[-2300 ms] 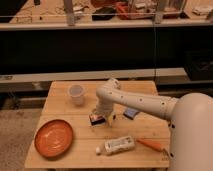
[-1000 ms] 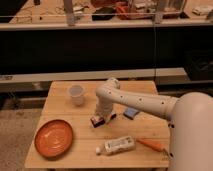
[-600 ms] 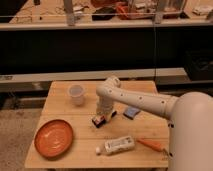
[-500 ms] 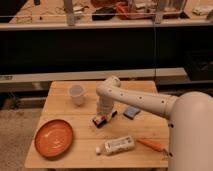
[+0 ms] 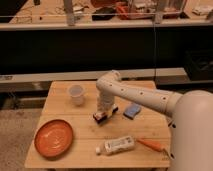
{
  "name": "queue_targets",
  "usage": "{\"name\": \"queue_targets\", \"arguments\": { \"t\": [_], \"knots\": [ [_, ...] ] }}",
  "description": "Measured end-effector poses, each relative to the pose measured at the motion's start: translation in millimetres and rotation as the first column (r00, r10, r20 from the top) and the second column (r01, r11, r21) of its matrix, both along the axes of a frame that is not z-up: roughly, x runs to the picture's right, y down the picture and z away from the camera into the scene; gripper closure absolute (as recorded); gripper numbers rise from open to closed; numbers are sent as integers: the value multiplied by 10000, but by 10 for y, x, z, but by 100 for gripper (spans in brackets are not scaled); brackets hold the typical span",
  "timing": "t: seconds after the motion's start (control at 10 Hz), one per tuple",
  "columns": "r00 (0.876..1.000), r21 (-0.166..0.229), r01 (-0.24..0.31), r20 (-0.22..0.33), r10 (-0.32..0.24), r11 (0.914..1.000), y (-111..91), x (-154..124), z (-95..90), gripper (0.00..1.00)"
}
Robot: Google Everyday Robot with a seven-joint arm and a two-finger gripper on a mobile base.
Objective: Place the eraser in the ceramic cup
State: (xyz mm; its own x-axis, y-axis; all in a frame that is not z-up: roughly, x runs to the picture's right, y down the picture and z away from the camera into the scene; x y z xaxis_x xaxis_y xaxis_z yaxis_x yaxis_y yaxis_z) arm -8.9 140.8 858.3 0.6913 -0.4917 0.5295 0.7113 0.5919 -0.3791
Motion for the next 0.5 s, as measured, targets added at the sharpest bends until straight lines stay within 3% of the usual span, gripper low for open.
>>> {"name": "queue_targets", "arguments": {
  "t": [0.5],
  "knots": [
    [9997, 268, -65, -220, 71, 9996, -397, -67, -191, 100]
  ]
}}
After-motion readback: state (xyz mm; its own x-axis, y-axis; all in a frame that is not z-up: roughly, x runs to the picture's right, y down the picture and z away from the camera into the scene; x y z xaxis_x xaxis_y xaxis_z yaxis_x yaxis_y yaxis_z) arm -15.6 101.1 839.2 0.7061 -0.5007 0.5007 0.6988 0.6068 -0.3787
